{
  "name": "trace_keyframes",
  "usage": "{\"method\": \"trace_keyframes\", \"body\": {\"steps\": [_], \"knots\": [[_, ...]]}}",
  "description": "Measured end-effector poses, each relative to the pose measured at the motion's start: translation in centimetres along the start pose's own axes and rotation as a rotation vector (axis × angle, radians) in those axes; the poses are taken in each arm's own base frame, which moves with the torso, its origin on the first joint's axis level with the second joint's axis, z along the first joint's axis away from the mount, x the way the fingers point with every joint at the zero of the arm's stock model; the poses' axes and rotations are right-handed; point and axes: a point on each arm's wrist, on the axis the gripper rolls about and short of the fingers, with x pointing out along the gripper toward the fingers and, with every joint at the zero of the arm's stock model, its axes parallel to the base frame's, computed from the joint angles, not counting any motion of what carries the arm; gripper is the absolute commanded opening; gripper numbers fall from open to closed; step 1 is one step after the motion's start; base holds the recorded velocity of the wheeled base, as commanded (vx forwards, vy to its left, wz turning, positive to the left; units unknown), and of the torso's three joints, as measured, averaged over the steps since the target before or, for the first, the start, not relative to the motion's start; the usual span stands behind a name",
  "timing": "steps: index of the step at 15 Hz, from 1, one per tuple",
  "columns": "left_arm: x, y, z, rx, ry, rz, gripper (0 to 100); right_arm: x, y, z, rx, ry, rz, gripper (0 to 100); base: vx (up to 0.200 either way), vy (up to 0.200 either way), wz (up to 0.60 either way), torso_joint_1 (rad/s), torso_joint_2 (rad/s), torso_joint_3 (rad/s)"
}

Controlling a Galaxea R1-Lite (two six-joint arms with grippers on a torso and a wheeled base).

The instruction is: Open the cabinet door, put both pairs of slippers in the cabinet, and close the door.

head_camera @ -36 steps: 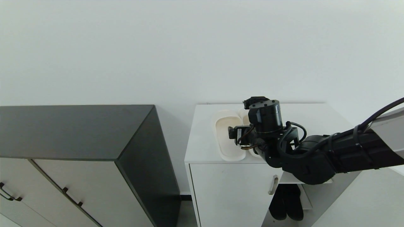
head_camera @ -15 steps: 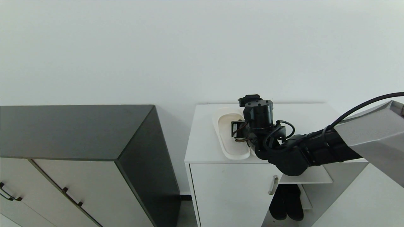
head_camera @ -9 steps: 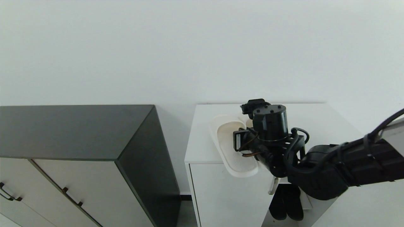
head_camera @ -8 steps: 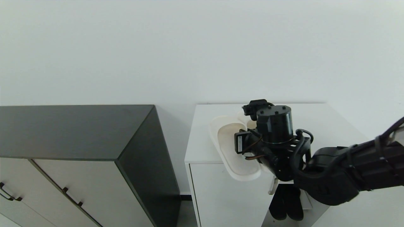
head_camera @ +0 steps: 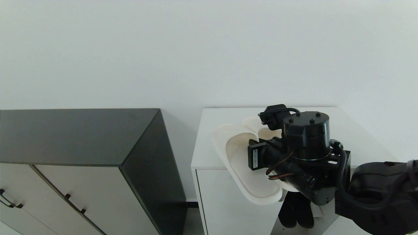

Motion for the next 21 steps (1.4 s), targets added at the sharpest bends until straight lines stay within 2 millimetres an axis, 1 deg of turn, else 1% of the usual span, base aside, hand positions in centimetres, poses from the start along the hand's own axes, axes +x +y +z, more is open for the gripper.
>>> {"method": "trace_keyframes", "body": {"steps": [3,15,21], "knots": [[0.0,0.0,0.0,0.0,0.0,0.0,0,-0.1,-0.05,-0.02,-0.001,0.0,-0.004,0,0.0,0.0,0.0,0.0,0.0,0.0],[0.0,0.0,0.0,-0.002,0.0,0.0,0,-0.1,-0.05,-0.22,-0.002,0.004,-0.007,0,-0.2,0.0,0.0,0.002,0.0,0.004],[0.0,0.0,0.0,-0.002,0.0,0.0,0,0.08,-0.07,-0.63,-0.007,0.014,-0.009,0,0.0,0.0,0.0,0.0,0.0,0.0]]}}
